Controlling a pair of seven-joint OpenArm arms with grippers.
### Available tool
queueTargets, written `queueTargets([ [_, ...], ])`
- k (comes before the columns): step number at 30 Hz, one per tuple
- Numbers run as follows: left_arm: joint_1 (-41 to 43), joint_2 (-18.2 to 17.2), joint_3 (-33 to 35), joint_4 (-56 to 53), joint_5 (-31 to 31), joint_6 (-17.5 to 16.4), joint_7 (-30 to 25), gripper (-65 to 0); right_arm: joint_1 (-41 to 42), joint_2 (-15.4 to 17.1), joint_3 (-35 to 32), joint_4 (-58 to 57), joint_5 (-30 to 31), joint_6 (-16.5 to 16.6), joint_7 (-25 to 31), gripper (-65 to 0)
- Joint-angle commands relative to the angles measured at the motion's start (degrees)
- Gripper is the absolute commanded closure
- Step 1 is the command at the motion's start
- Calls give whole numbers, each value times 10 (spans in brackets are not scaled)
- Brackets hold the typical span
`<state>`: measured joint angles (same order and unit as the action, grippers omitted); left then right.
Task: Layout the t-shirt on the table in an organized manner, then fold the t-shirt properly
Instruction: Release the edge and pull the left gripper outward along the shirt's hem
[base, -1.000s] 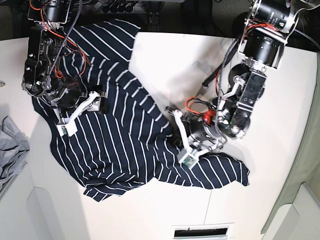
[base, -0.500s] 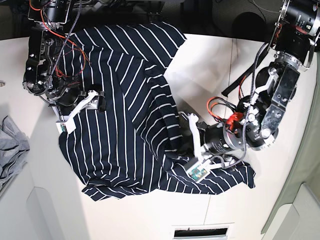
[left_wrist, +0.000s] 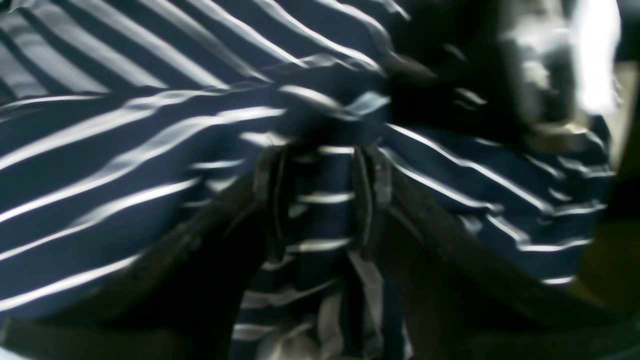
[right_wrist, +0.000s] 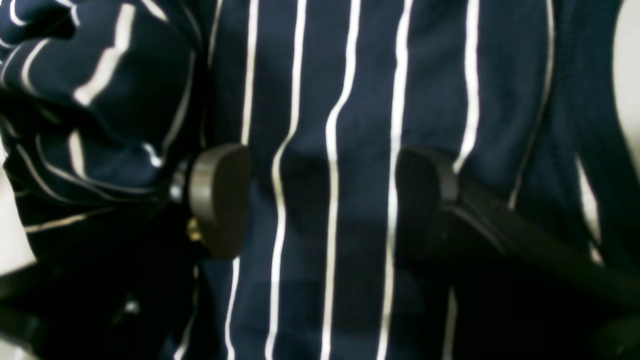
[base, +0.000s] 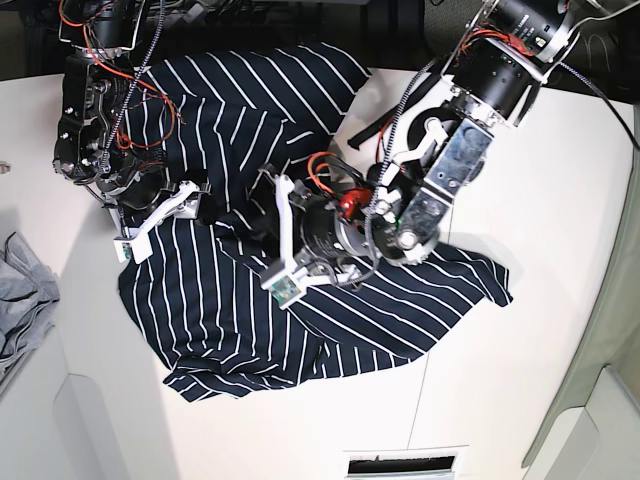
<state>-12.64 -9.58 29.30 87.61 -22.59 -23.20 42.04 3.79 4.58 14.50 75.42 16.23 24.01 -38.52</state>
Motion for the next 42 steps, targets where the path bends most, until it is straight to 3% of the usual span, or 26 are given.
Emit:
queueTargets([
  [1, -15, -14, -24, 22, -15, 0, -5, -235, 5, 2, 1, 2, -8, -2, -11, -447],
  [5, -12, -80, -93, 38, -88, -13, 23, -235, 5, 2, 1, 2, -8, -2, -11, -447],
  [10, 34, -148, -141, 38, -172, -81, 45, -235, 5, 2, 1, 2, -8, -2, 5, -447],
  [14, 96, -171, -157, 38, -213, -81, 45, -235, 5, 2, 1, 2, -8, -2, 10, -447],
  [17, 139, -169, -162, 38, -208, -82, 30, -235, 5, 2, 1, 2, -6, -2, 10, -447],
  [19, 160, -165, -162, 37, -174, -78, -7, -244, 5, 2, 1, 2, -6, -2, 10, -447],
  [21, 168, -154, -162, 26, -139, -54, -33, -248, 5, 2, 1, 2, -7, -2, 9, -447],
  [24, 157, -131, -163, -7, -132, -38, -40, -248, 5, 2, 1, 2, -6, -2, 5, -447],
  [34, 111, -49, -163, -89, -117, -39, -43, -249, 4, 2, 1, 2, -6, -2, -10, -447],
  [36, 107, -36, -163, -94, -82, -38, -44, -170, 5, 2, 1, 2, -6, -2, -10, -447],
  [38, 106, -32, -163, -94, -60, -38, -48, -13, 4, 2, 1, 2, -6, -2, -10, -447],
  [42, 99, -40, -163, -93, -59, -30, -50, 0, 3, 2, 1, 2, -8, -2, -10, -447],
])
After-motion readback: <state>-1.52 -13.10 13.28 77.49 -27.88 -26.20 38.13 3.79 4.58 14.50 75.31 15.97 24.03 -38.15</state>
